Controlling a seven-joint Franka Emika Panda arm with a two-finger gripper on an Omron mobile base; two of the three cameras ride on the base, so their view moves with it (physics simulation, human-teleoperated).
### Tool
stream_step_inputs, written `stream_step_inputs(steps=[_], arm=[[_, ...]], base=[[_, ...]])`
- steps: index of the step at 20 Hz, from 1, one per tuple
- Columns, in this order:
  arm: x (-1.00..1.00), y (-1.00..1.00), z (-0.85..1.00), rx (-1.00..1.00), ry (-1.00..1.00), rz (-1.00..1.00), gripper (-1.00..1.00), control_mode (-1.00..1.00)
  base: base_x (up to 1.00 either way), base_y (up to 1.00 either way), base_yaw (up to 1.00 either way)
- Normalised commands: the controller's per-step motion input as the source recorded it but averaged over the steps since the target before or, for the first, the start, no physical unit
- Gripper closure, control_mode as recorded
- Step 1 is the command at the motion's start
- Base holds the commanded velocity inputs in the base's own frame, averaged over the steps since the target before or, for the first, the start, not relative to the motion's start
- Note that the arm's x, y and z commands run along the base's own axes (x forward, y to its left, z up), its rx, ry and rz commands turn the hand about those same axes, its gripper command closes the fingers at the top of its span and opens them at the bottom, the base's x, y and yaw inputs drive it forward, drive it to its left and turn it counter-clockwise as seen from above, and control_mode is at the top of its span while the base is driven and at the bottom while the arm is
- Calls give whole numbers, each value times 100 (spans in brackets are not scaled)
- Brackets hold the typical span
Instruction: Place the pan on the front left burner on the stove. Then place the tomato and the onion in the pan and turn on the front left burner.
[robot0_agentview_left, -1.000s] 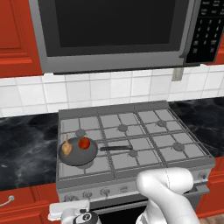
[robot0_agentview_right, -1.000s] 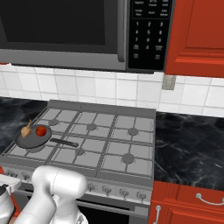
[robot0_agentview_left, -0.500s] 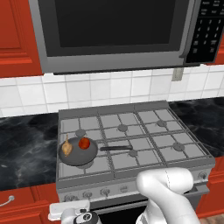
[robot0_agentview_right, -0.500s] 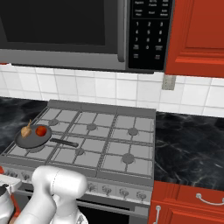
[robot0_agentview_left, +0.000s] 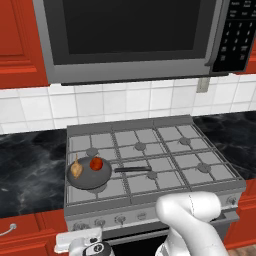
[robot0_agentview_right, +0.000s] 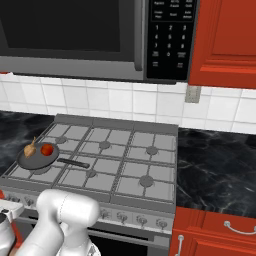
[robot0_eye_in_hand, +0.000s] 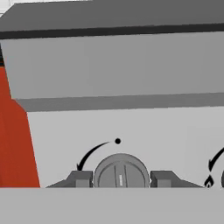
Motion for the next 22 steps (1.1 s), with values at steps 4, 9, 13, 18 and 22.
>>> stream_step_inputs(steps=[4,9,13,18,22], arm=[[0,0,-16,-22,0,2,100,-100],[0,0,-15,-20,2,2,100,-100],[0,0,-11,-21,6,0,100,-100],[0,0,-9,-20,7,0,100,-100],[0,0,-4,-13,5,0,100,-100]], base=[[0,0,0],[0,0,0],[0,0,0],[0,0,0],[0,0,0]])
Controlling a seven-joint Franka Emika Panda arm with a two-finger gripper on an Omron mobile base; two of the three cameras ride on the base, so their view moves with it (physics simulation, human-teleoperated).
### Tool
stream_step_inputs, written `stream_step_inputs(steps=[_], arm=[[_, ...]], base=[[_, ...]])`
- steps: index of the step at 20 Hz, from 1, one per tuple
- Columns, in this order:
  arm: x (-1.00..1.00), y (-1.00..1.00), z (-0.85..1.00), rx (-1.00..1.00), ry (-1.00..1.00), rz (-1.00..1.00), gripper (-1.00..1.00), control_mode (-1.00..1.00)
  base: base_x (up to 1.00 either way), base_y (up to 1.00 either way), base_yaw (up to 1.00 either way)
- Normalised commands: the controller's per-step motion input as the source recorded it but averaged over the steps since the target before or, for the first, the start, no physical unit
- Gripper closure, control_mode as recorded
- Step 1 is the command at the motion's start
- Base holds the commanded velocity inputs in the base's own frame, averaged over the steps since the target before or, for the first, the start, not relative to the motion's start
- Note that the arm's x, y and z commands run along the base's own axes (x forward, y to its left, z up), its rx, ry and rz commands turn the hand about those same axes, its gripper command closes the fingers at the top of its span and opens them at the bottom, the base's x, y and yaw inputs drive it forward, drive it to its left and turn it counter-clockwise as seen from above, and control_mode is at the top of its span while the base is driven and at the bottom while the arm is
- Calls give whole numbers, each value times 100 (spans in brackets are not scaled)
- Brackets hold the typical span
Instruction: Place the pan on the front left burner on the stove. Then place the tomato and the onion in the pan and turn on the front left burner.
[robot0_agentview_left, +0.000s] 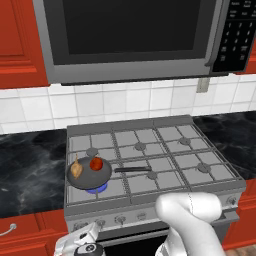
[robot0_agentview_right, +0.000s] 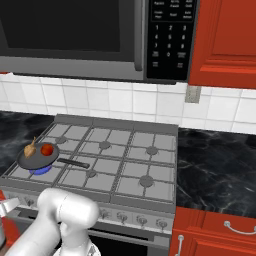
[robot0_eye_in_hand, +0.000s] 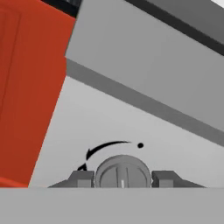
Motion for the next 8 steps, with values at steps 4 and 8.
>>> stream_step_inputs(steps=[4,8], arm=[[0,0,0,0,0,0,100,-100],[0,0,0,0,0,0,100,-100]], base=[[0,0,0],[0,0,0]])
